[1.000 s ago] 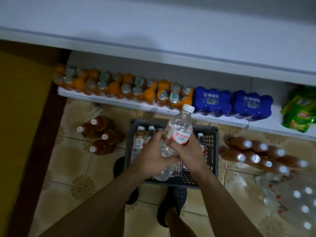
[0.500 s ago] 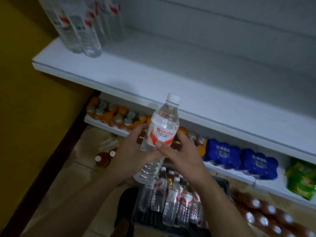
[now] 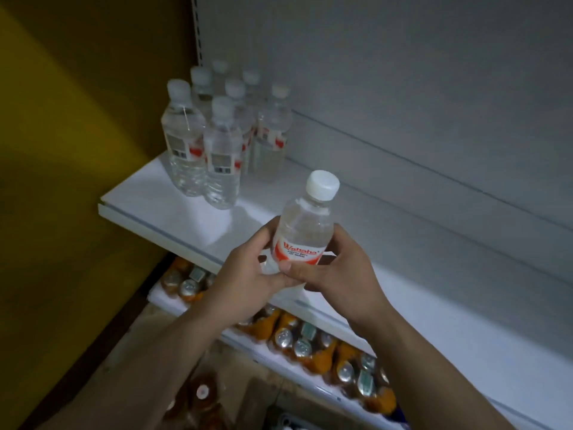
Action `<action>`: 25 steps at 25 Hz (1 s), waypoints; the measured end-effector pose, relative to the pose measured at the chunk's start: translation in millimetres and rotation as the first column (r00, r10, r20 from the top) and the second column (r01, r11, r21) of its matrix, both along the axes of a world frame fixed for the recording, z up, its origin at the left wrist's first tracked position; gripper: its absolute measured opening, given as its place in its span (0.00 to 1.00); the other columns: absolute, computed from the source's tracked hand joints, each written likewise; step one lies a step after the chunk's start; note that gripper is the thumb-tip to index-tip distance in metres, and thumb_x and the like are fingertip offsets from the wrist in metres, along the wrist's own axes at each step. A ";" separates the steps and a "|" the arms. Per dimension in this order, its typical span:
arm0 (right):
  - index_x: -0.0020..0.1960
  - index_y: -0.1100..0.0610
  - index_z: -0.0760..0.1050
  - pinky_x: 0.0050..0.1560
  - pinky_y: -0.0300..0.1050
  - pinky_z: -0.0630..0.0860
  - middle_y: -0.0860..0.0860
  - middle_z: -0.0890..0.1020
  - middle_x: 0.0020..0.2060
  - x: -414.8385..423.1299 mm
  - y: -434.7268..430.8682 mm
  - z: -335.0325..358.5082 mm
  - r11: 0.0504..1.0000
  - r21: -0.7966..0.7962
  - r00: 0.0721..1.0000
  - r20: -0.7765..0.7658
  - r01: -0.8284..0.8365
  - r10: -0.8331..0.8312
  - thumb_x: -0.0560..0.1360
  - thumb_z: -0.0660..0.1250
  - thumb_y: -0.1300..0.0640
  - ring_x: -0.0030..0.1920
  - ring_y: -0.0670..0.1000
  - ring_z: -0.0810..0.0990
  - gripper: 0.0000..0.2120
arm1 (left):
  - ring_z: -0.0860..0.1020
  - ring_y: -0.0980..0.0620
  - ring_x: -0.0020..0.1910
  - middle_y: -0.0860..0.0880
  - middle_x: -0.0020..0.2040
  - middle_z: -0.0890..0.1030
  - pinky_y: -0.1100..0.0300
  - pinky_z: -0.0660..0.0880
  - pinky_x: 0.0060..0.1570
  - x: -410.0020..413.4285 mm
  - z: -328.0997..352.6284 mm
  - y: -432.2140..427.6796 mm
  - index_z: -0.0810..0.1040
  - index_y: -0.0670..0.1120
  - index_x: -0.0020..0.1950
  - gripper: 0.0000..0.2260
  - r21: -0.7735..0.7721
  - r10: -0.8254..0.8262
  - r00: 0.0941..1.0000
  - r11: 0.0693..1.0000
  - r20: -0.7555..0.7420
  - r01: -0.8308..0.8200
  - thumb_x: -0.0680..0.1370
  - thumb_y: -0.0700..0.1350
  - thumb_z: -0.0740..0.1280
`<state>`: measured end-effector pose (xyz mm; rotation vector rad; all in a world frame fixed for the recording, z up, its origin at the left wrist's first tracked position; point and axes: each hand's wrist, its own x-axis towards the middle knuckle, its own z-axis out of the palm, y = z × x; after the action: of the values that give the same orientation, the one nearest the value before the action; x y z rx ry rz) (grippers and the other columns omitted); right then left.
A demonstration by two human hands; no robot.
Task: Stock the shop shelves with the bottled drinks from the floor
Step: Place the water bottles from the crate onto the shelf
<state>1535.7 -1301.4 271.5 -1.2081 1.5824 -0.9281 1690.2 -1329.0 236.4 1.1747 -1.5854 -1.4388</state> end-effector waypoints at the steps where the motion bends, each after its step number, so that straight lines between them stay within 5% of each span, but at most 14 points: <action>1: 0.59 0.45 0.75 0.46 0.42 0.83 0.42 0.83 0.51 5.9 -14.2 -1.3 1.000 -0.015 1.000 -0.017 0.007 -0.007 0.63 0.82 0.53 0.48 0.43 0.83 0.28 | 0.76 0.62 0.60 0.64 0.58 0.80 0.58 0.75 0.60 5.6 -2.0 -13.3 0.70 0.65 0.67 0.31 -0.015 0.011 1.000 1.000 0.014 -0.011 0.70 0.44 0.77; 8: 0.59 0.48 0.73 0.54 0.54 0.81 0.44 0.82 0.51 42.6 -119.3 -29.3 0.971 -0.082 0.973 -0.042 0.223 -0.227 0.63 0.82 0.55 0.51 0.48 0.82 0.29 | 0.73 0.60 0.61 0.59 0.67 0.73 0.57 0.74 0.61 36.2 -16.6 -79.4 0.66 0.55 0.73 0.30 -0.044 0.257 0.961 0.966 0.101 -0.254 0.74 0.46 0.74; 14: 0.55 0.47 0.72 0.52 0.51 0.82 0.43 0.81 0.48 65.9 -180.7 -41.8 0.940 -0.090 0.944 -0.007 0.329 -0.331 0.62 0.82 0.53 0.49 0.47 0.82 0.28 | 0.73 0.60 0.60 0.60 0.64 0.74 0.63 0.76 0.55 48.2 -28.8 -87.1 0.68 0.58 0.70 0.28 0.043 0.257 0.965 0.965 0.042 -0.259 0.74 0.43 0.74; 19: 0.57 0.50 0.72 0.52 0.54 0.82 0.45 0.82 0.49 73.0 -203.8 -49.5 0.920 -0.116 0.925 -0.032 0.374 -0.380 0.62 0.83 0.49 0.48 0.47 0.82 0.29 | 0.73 0.65 0.58 0.60 0.62 0.74 0.58 0.75 0.60 51.6 -32.5 -91.9 0.68 0.59 0.69 0.29 0.079 0.256 0.966 0.963 0.034 -0.258 0.73 0.43 0.74; 22: 0.60 0.53 0.72 0.55 0.51 0.81 0.48 0.82 0.52 75.2 -208.3 -51.6 0.918 -0.140 0.922 -0.058 0.371 -0.382 0.63 0.82 0.51 0.51 0.50 0.82 0.30 | 0.73 0.65 0.58 0.60 0.63 0.74 0.67 0.72 0.55 54.4 -36.1 -86.3 0.68 0.58 0.70 0.27 0.110 0.252 0.967 0.960 0.046 -0.256 0.74 0.42 0.73; 25: 0.65 0.56 0.68 0.59 0.47 0.78 0.51 0.81 0.57 72.2 -206.9 -50.6 0.941 -0.129 0.938 -0.117 0.313 -0.328 0.66 0.80 0.57 0.56 0.52 0.81 0.33 | 0.73 0.60 0.60 0.59 0.63 0.74 0.61 0.73 0.60 51.2 -40.6 -76.6 0.68 0.57 0.69 0.27 0.144 0.246 0.968 0.957 0.058 -0.252 0.74 0.41 0.73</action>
<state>1608.0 -1508.3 220.9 -1.1252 1.8988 -1.1728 1741.4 -1405.6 195.7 1.4430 -1.3170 -1.3934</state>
